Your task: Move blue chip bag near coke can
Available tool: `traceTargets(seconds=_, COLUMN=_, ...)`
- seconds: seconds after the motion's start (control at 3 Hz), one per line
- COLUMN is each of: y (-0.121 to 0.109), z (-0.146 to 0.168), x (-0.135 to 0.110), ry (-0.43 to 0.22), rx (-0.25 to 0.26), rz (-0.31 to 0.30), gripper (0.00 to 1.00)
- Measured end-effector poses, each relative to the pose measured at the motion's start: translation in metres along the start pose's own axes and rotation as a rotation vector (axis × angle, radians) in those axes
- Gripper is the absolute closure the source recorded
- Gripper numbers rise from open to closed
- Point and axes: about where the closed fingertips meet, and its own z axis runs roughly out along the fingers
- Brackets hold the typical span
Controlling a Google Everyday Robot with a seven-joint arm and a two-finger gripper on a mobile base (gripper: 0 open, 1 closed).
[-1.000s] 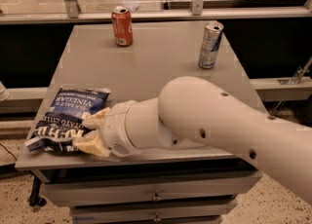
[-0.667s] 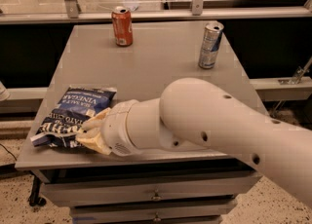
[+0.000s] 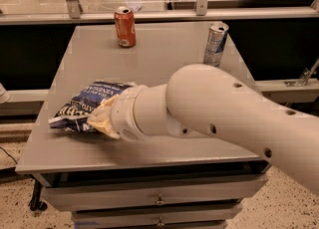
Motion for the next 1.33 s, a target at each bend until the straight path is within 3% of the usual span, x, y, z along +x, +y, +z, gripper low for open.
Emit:
traceTargets(seconds=0.67, y=-0.097, z=-0.009, x=0.000, ry=0.058, rx=0.167, rz=-0.073, gripper=1.00)
traceTargets(seconds=1.33, y=-0.181, z=0.001, x=0.024, ry=0.140, rx=0.306, rz=-0.072, gripper=1.00)
